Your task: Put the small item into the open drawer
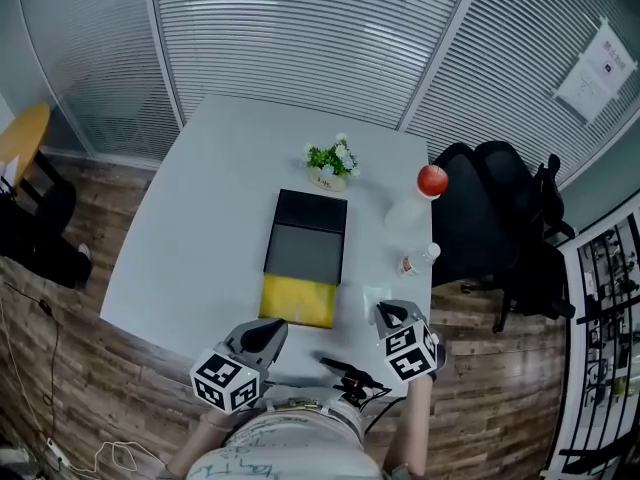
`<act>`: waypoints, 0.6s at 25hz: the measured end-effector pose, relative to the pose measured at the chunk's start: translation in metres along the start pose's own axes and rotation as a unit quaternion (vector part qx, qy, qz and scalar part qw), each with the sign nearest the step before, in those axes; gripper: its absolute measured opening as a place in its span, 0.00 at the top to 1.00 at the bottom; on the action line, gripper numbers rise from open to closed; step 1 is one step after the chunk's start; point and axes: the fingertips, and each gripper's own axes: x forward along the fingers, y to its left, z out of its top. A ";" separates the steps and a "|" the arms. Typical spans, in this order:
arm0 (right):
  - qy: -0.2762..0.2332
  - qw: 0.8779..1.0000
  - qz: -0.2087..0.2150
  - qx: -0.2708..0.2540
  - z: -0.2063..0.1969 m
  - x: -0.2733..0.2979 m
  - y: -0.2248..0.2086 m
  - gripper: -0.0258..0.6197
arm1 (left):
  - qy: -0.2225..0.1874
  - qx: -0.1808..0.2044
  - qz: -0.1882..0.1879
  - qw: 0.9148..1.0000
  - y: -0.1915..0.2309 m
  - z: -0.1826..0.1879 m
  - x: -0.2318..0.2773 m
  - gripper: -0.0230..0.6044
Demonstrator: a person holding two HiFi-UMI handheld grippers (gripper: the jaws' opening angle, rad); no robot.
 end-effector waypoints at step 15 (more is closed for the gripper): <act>-0.010 1.000 0.020 0.001 0.057 0.027 0.052 0.95 | 0.010 0.010 -0.003 1.000 0.046 0.018 -0.043 0.97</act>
